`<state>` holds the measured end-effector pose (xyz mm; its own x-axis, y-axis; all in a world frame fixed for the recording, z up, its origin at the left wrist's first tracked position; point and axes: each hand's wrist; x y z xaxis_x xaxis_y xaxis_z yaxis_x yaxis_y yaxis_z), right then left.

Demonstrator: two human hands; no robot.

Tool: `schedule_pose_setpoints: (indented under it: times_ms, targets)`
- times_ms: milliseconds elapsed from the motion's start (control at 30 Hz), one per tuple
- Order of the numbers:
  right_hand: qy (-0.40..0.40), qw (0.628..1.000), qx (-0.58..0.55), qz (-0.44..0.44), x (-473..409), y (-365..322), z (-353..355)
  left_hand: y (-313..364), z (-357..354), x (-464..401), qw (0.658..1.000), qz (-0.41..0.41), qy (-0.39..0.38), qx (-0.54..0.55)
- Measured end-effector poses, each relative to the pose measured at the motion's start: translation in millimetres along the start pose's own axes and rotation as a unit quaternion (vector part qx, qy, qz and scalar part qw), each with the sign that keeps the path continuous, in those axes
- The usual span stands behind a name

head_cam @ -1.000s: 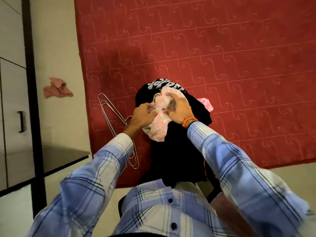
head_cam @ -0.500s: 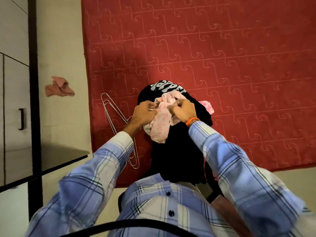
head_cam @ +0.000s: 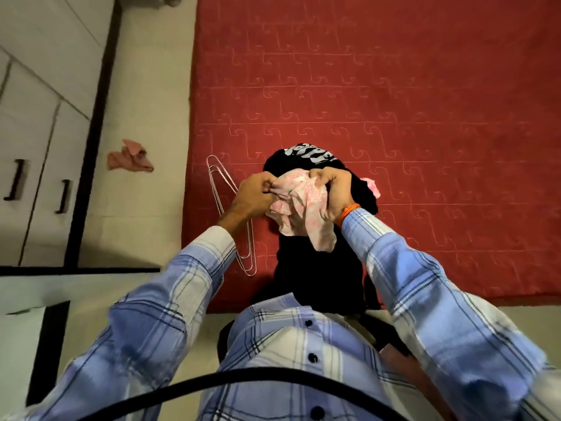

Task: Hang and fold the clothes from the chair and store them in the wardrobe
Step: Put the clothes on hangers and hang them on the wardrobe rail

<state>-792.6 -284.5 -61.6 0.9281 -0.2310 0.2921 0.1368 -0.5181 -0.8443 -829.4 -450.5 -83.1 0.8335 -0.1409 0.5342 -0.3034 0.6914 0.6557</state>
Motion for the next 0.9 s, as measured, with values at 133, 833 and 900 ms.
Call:
schedule_pose_setpoints:
  times_ms: [133, 833, 900]
  targets:
    - [-0.050, 0.983, 0.173, 0.017, 11.2, 7.7, -4.6, -20.2, 4.2, 37.2, 0.997, 0.019, 0.076, 0.017]
    - [-0.500, 0.639, 0.437, 0.389, 202.5, 96.6, -131.5, -161.4, 68.8, 267.9, 0.899, 0.210, 0.335, 0.189]
    - [-0.530, 0.585, 0.464, 0.401, 220.7, 108.6, -152.7, -178.0, 82.0, 288.7, 0.891, 0.223, 0.341, 0.201]
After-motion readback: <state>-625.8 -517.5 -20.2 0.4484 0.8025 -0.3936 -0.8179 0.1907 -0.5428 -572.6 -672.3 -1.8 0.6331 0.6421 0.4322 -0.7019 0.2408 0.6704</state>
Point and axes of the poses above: each hand's wrist, its own x-axis away from the middle knuckle, its own z-axis out of the back of the hand, y = z × x, and after that the axes turned 15 degrees about z, right-handed
